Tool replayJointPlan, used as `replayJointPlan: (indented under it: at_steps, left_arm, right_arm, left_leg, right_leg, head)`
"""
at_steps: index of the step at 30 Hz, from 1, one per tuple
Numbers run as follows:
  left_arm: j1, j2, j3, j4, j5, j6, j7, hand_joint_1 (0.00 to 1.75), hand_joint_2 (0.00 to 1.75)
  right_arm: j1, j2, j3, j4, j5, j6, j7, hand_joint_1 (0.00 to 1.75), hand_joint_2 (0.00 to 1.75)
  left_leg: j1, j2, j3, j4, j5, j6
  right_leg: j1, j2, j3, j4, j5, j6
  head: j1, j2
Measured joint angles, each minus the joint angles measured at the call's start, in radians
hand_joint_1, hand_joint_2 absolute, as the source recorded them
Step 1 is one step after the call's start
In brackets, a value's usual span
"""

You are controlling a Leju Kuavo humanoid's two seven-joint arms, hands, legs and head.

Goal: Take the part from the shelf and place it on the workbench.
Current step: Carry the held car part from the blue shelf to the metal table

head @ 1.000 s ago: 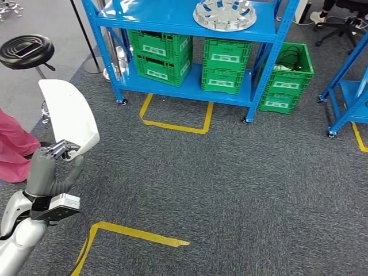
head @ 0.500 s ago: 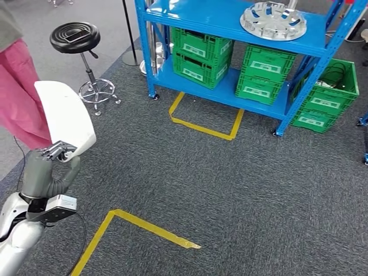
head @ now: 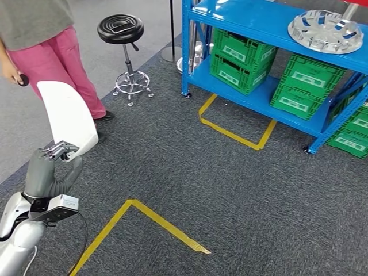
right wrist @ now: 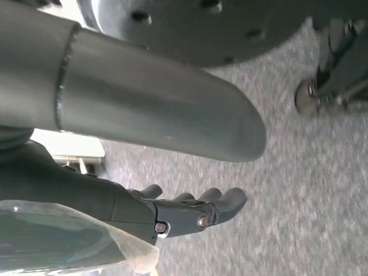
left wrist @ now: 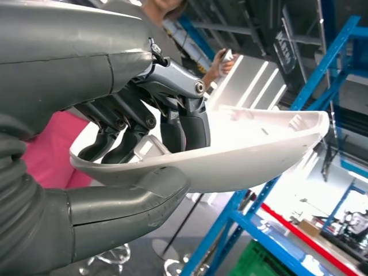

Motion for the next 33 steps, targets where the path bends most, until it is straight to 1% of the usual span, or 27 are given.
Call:
replayJointPlan:
  at_steps: [1, 2, 3, 4, 5, 6, 7, 8, 10, 11, 12, 13, 15, 16, 17, 19, 20, 21, 22, 23, 24, 26, 27, 28, 30, 31, 33]
  left_arm:
    - [0.001, 0.001, 0.000, 0.000, 0.000, 0.000, 0.000, 1.75, 1.75]
    - [-0.001, 0.001, 0.000, 0.000, 0.001, 0.001, 0.001, 1.75, 1.75]
    - [-0.003, 0.001, 0.000, 0.000, 0.001, 0.001, 0.001, 1.75, 1.75]
    - [-0.004, 0.000, 0.000, 0.000, 0.001, 0.001, 0.001, 1.75, 1.75]
    - [-0.003, 0.000, 0.000, 0.000, 0.001, 0.001, 0.002, 1.75, 1.75]
    - [-0.001, -0.001, -0.001, 0.000, 0.002, 0.001, 0.002, 1.75, 1.75]
    - [0.001, -0.001, -0.001, 0.000, 0.002, 0.001, 0.003, 1.75, 1.75]
    - [0.002, 0.000, 0.000, 0.000, 0.003, 0.000, 0.004, 1.75, 1.75]
    - [0.002, 0.001, 0.001, 0.000, 0.005, 0.000, 0.005, 1.75, 1.75]
    - [0.002, 0.002, 0.001, 0.000, 0.006, 0.000, 0.006, 1.75, 1.75]
    - [0.002, 0.003, 0.002, 0.000, 0.006, 0.000, 0.007, 1.75, 1.75]
    - [0.003, 0.003, 0.003, 0.000, 0.007, 0.000, 0.008, 1.75, 1.75]
    - [0.005, 0.004, 0.005, 0.000, 0.007, -0.001, 0.008, 1.75, 1.75]
    - [0.006, 0.004, 0.007, 0.000, 0.007, -0.001, 0.008, 1.75, 1.75]
    - [0.005, 0.004, 0.008, -0.001, 0.007, -0.001, 0.008, 1.75, 1.75]
    - [0.004, 0.004, 0.009, -0.001, 0.008, -0.001, 0.008, 1.75, 1.75]
    - [0.005, 0.004, 0.009, -0.001, 0.008, -0.001, 0.009, 1.75, 1.75]
    - [0.006, 0.004, 0.009, -0.001, 0.008, -0.001, 0.009, 1.75, 1.75]
    - [0.006, 0.004, 0.009, -0.001, 0.008, -0.001, 0.010, 1.75, 1.75]
    - [0.007, 0.004, 0.009, -0.001, 0.008, -0.001, 0.010, 1.75, 1.75]
    - [0.006, 0.005, 0.009, -0.001, 0.008, -0.001, 0.011, 1.75, 1.75]
    - [0.004, 0.005, 0.009, -0.001, 0.008, -0.002, 0.011, 1.75, 1.75]
    - [0.003, 0.005, 0.009, -0.001, 0.009, -0.002, 0.011, 1.75, 1.75]
    - [0.002, 0.006, 0.009, -0.001, 0.009, -0.003, 0.012, 1.75, 1.75]
    - [0.002, 0.007, 0.009, -0.001, 0.009, -0.004, 0.014, 1.75, 1.75]
    - [0.002, 0.009, 0.010, -0.001, 0.009, -0.004, 0.015, 1.75, 1.75]
    - [-0.003, 0.012, 0.010, -0.001, 0.009, -0.004, 0.016, 1.75, 1.75]
  right_arm:
    - [0.000, 0.000, 0.000, 0.000, 0.000, -0.001, 0.000, 0.00, 0.00]
    - [0.000, 0.000, 0.000, 0.000, 0.000, -0.001, -0.001, 0.00, 0.00]
    - [0.000, 0.000, 0.000, 0.000, 0.000, 0.000, -0.002, 0.00, 0.00]
    - [0.002, 0.000, 0.000, 0.000, 0.000, 0.000, -0.002, 0.00, 0.00]
    - [0.003, 0.000, 0.000, 0.000, 0.000, 0.000, -0.002, 0.00, 0.00]
    - [0.004, 0.000, 0.000, 0.000, 0.000, 0.000, -0.002, 0.00, 0.00]
    - [0.004, 0.001, 0.000, 0.000, 0.000, 0.001, -0.002, 0.00, 0.00]
    - [0.004, 0.001, 0.000, 0.000, 0.000, 0.001, -0.003, 0.00, 0.00]
    - [0.003, 0.002, 0.000, 0.000, 0.000, 0.001, -0.003, 0.00, 0.00]
    - [0.002, 0.002, 0.000, 0.000, 0.000, 0.001, -0.004, 0.00, 0.00]
    - [0.002, 0.002, 0.000, 0.000, 0.000, 0.001, -0.004, 0.00, 0.00]
    - [0.000, 0.002, 0.000, 0.000, 0.000, 0.001, -0.005, 0.00, 0.00]
    - [-0.003, 0.002, 0.000, 0.000, 0.001, 0.001, -0.006, 0.00, 0.00]
    - [-0.004, 0.002, 0.000, 0.000, 0.001, 0.001, -0.007, 0.00, 0.00]
    - [-0.004, 0.002, 0.000, 0.000, 0.001, 0.001, -0.007, 0.00, 0.00]
    - [-0.002, 0.002, 0.000, 0.000, 0.000, 0.001, -0.009, 0.00, 0.00]
    - [0.000, 0.002, 0.000, 0.000, 0.000, 0.001, -0.009, 0.00, 0.00]
    - [0.001, 0.002, 0.000, 0.000, 0.000, 0.001, -0.010, 0.00, 0.00]
    - [0.002, 0.002, 0.000, 0.000, 0.000, 0.001, -0.010, 0.00, 0.00]
    - [0.003, 0.002, 0.000, 0.000, 0.000, 0.002, -0.010, 0.00, 0.00]
    - [0.003, 0.002, 0.000, 0.000, -0.001, 0.003, -0.010, 0.00, 0.00]
    - [0.004, 0.002, 0.000, 0.000, -0.002, 0.006, -0.011, 0.00, 0.00]
    - [0.004, 0.002, 0.000, 0.000, -0.003, 0.007, -0.012, 0.00, 0.00]
    - [0.004, 0.002, 0.000, 0.000, -0.003, 0.008, -0.012, 0.00, 0.00]
    - [0.003, 0.002, 0.000, 0.000, -0.003, 0.009, -0.014, 0.00, 0.00]
    - [0.001, 0.002, 0.000, 0.000, -0.003, 0.010, -0.015, 0.00, 0.00]
    - [0.001, 0.003, -0.001, 0.000, -0.003, 0.010, -0.019, 0.00, 0.00]
  left_leg:
    - [-0.002, 0.022, -0.006, 0.007, -0.007, -0.004]
    - [-0.006, 0.054, -0.018, 0.033, -0.026, -0.005]
    - [-0.009, 0.091, -0.039, 0.081, -0.055, -0.004]
    - [-0.012, 0.114, -0.065, 0.141, -0.086, -0.005]
    - [-0.012, 0.124, -0.089, 0.200, -0.111, -0.007]
    - [-0.012, 0.128, -0.102, 0.237, -0.120, -0.010]
    - [-0.012, 0.131, -0.097, 0.239, -0.112, -0.012]
    - [-0.012, 0.136, -0.075, 0.203, -0.086, -0.014]
    - [-0.017, 0.173, -0.004, 0.074, -0.033, -0.012]
    - [-0.021, 0.190, 0.021, 0.025, -0.019, -0.007]
    - [-0.026, 0.200, 0.034, -0.001, -0.015, -0.001]
    - [-0.030, 0.198, 0.034, -0.004, -0.019, 0.006]
    - [-0.028, 0.173, 0.030, -0.006, -0.015, 0.017]
    - [-0.025, 0.162, 0.030, -0.008, -0.013, 0.022]
    - [-0.022, 0.152, 0.029, -0.011, -0.010, 0.027]
    - [-0.019, 0.131, 0.026, -0.012, -0.007, 0.032]
    - [-0.018, 0.119, 0.025, -0.012, -0.007, 0.032]
    - [-0.018, 0.106, 0.024, -0.011, -0.006, 0.033]
    - [-0.018, 0.093, 0.024, -0.011, -0.006, 0.033]
    - [-0.018, 0.078, 0.024, -0.011, -0.006, 0.033]
    - [-0.018, 0.063, 0.025, -0.011, -0.006, 0.033]
    - [-0.016, 0.036, 0.023, -0.010, -0.004, 0.029]
    - [-0.014, 0.024, 0.019, -0.010, -0.002, 0.024]
    - [-0.011, 0.011, 0.015, -0.011, 0.001, 0.018]
    - [-0.006, -0.011, 0.007, -0.016, 0.008, 0.003]
    - [-0.008, 0.003, 0.003, -0.013, 0.005, -0.003]
    - [-0.014, 0.071, -0.025, 0.046, -0.035, -0.010]
  right_leg:
    - [-0.001, -0.016, 0.008, -0.018, 0.004, -0.005]
    - [-0.001, -0.034, 0.016, -0.036, 0.008, -0.009]
    - [-0.001, -0.051, 0.021, -0.046, 0.009, -0.012]
    - [0.000, -0.066, 0.022, -0.049, 0.009, -0.015]
    - [0.001, -0.083, 0.022, -0.047, 0.007, -0.016]
    - [0.002, -0.100, 0.022, -0.045, 0.005, -0.016]
    - [0.003, -0.115, 0.022, -0.042, 0.001, -0.016]
    - [0.003, -0.130, 0.022, -0.038, -0.003, -0.014]
    - [0.005, -0.156, 0.024, -0.029, -0.012, -0.008]
    - [0.007, -0.167, 0.023, -0.022, -0.017, -0.003]
    - [0.010, -0.176, 0.023, -0.017, -0.021, 0.002]
    - [0.012, -0.186, 0.023, -0.014, -0.024, 0.006]
    - [0.011, -0.200, 0.024, -0.010, -0.032, 0.014]
    - [0.008, -0.185, 0.020, -0.001, -0.042, 0.020]
    - [0.005, -0.158, 0.008, 0.026, -0.062, 0.025]
    - [-0.002, -0.095, -0.045, 0.144, -0.125, 0.035]
    - [-0.004, -0.080, -0.079, 0.215, -0.153, 0.037]
    - [-0.005, -0.074, -0.106, 0.266, -0.165, 0.038]
    - [-0.006, -0.071, -0.116, 0.280, -0.157, 0.036]
    - [-0.006, -0.068, -0.108, 0.254, -0.129, 0.034]
    - [-0.006, -0.057, -0.083, 0.192, -0.087, 0.029]
    - [-0.009, -0.005, -0.025, 0.063, -0.024, 0.021]
    - [-0.010, 0.015, -0.007, 0.026, -0.011, 0.018]
    - [-0.011, 0.026, 0.001, 0.013, -0.011, 0.016]
    - [-0.010, 0.002, 0.008, -0.001, -0.009, 0.012]
    - [-0.011, -0.013, 0.013, -0.013, -0.007, 0.007]
    - [-0.011, -0.047, 0.024, -0.035, -0.004, -0.003]
  head:
    - [-0.002, 0.000]
    - [-0.005, 0.000]
    - [-0.008, 0.000]
    - [-0.011, 0.000]
    - [-0.012, 0.000]
    - [-0.012, 0.000]
    - [-0.013, 0.000]
    - [-0.013, 0.000]
    - [-0.013, 0.000]
    - [-0.013, 0.000]
    - [-0.013, 0.000]
    - [-0.013, 0.000]
    - [-0.013, 0.000]
    - [-0.012, 0.000]
    - [-0.010, 0.000]
    - [-0.007, 0.000]
    - [-0.007, 0.000]
    - [-0.007, 0.000]
    - [-0.007, 0.000]
    - [-0.007, 0.000]
    - [-0.007, 0.000]
    - [-0.008, 0.000]
    - [-0.008, 0.000]
    - [-0.008, 0.000]
    - [-0.008, 0.000]
    - [-0.009, 0.000]
    - [-0.016, 0.000]
